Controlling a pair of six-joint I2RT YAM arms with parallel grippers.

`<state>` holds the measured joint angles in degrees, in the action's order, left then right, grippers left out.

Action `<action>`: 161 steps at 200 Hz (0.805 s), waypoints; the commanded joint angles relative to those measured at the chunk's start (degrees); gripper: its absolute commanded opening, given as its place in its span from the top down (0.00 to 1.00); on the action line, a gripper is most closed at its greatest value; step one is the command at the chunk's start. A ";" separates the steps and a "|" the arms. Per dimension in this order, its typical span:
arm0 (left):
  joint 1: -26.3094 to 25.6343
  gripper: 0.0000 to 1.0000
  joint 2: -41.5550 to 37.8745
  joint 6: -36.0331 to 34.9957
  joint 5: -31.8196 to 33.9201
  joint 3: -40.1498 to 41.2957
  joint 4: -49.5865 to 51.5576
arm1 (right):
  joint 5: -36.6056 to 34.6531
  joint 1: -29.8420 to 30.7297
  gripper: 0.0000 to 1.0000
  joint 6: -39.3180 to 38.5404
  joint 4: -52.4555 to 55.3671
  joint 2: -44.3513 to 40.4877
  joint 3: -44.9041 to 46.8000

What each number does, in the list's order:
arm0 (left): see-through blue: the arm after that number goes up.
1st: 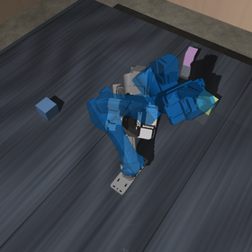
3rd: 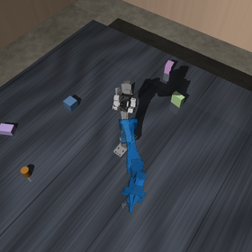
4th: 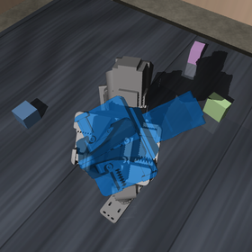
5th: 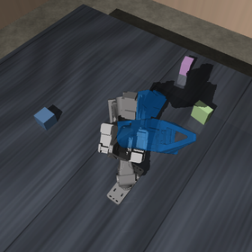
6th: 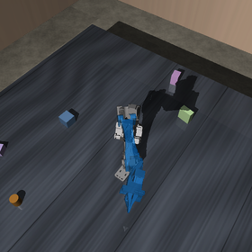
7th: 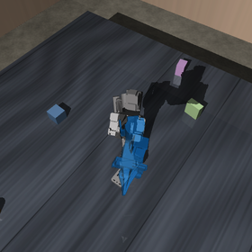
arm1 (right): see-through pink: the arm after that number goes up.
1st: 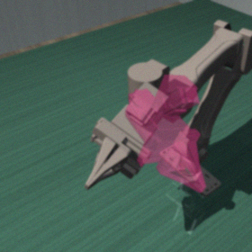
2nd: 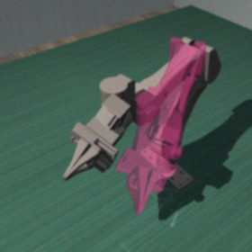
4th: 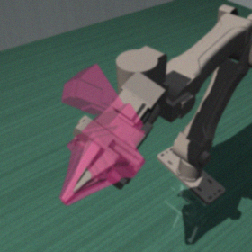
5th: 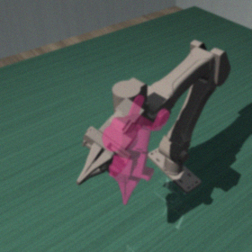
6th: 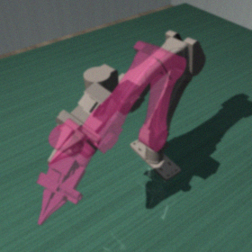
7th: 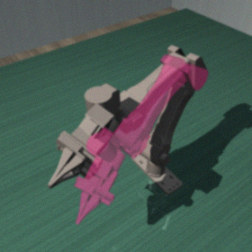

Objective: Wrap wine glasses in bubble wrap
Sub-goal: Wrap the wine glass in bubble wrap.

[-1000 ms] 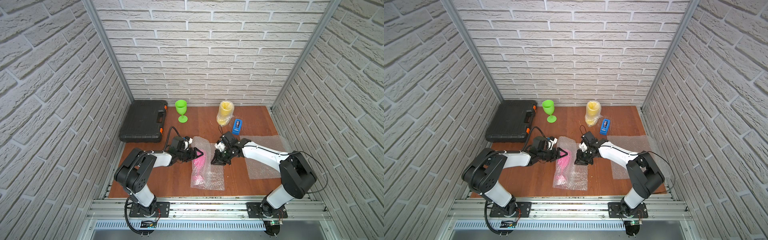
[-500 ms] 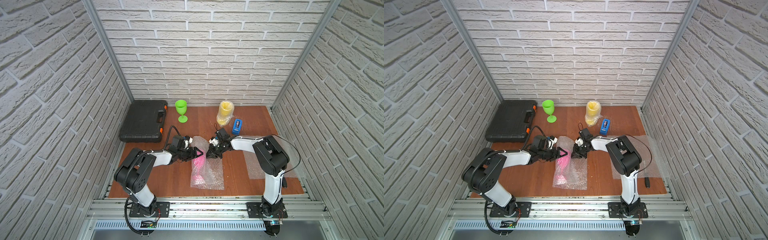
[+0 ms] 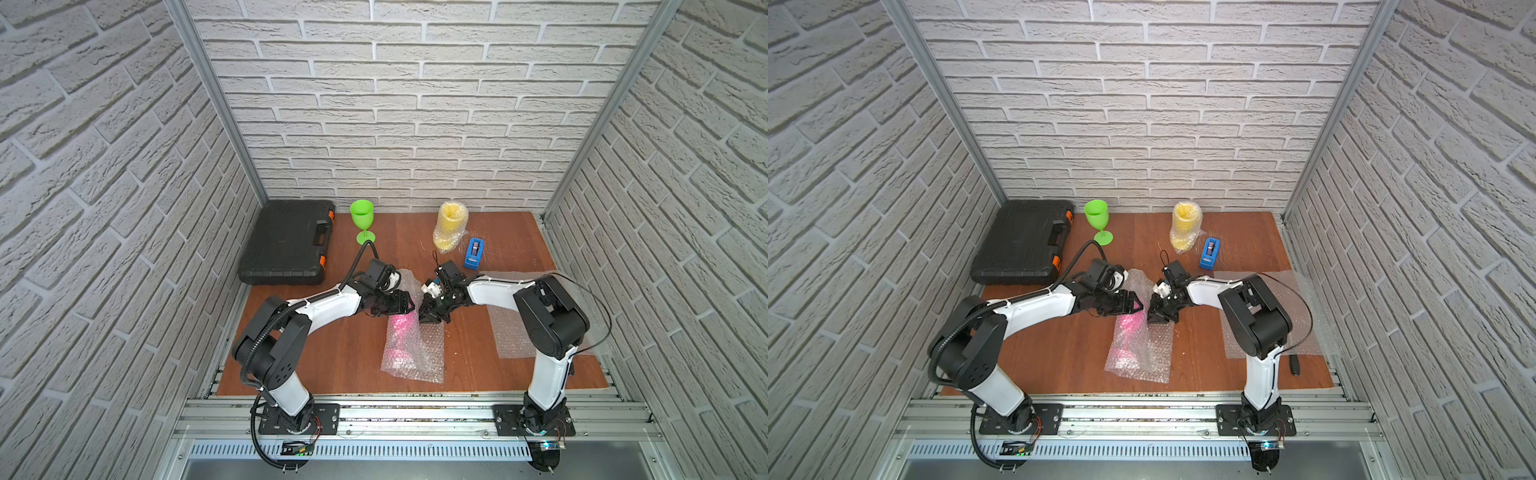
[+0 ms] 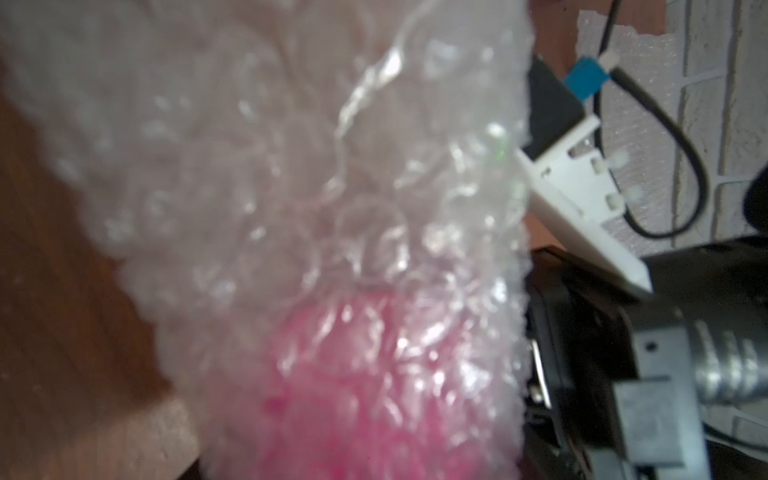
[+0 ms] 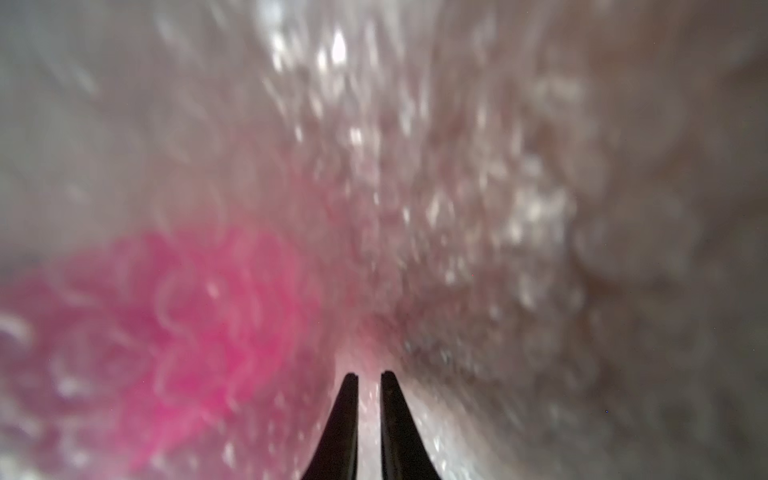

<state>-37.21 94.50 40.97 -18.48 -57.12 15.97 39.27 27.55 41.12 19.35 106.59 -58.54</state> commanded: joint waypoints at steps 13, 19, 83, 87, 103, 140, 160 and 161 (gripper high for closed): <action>-2.36 0.24 2.93 1.12 8.22 -3.88 9.24 | -0.99 0.98 0.85 -1.76 3.13 -6.21 4.64; -2.65 0.24 3.24 1.49 7.96 -3.96 8.81 | -1.03 1.30 0.85 -1.76 3.15 -6.74 5.36; 0.62 0.26 1.36 6.83 -2.47 4.97 -8.65 | -2.01 7.43 0.85 2.61 -2.68 -7.23 9.99; 1.20 0.26 1.11 7.28 -3.48 6.05 -10.25 | -2.13 7.79 0.85 2.95 -2.82 -7.05 9.90; 3.49 0.27 0.01 9.66 -6.64 10.51 -16.79 | -2.26 9.21 0.85 4.11 -3.82 -6.50 9.53; 8.20 0.28 -1.73 12.71 -12.98 17.38 -26.52 | -3.52 12.62 0.86 6.99 -4.33 -7.55 7.68; 9.32 0.28 -3.42 9.73 -12.41 17.40 -22.25 | -6.37 13.87 0.86 6.58 -0.19 -9.29 5.76; 9.34 0.28 -3.52 9.61 -12.30 17.44 -22.05 | -6.52 13.95 0.86 6.59 -0.02 -9.38 5.70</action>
<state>-29.32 92.66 51.55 -30.35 -41.06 -7.29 35.68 39.79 46.61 16.49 100.03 -50.48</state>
